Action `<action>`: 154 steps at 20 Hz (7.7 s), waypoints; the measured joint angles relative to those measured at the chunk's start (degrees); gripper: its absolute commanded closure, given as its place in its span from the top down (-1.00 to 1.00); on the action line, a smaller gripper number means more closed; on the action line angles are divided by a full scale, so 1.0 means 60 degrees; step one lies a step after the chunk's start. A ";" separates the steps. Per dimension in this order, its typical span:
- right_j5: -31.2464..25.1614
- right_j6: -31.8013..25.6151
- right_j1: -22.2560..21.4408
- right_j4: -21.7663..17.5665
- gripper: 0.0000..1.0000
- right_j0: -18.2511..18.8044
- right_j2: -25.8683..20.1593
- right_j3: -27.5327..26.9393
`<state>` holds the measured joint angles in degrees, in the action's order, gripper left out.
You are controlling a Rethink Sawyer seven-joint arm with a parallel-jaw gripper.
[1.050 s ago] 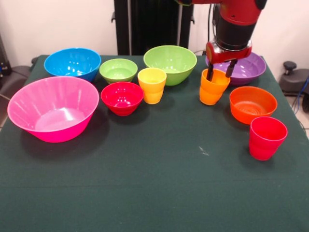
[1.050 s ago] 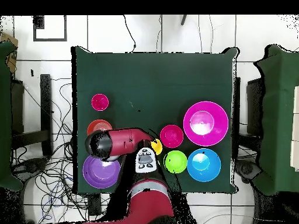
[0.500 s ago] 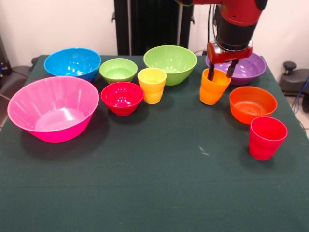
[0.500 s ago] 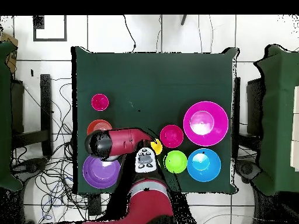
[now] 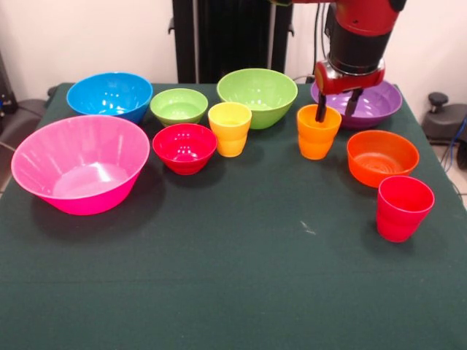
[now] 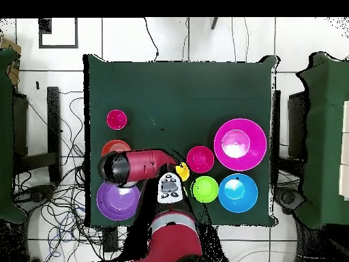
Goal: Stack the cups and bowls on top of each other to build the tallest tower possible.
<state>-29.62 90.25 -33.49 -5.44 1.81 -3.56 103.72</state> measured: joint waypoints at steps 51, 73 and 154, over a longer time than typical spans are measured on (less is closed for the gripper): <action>0.1003 0.0157 0.1137 0.0237 1.00 -0.0383 0.0087 -0.0006; 0.0693 0.0157 -0.0030 0.0231 1.00 -0.0354 0.0089 0.0001; 0.0238 0.0463 -0.0806 0.0065 1.00 0.0344 -0.0049 0.1508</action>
<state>-28.19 93.03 -38.32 -5.05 3.87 -3.86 112.76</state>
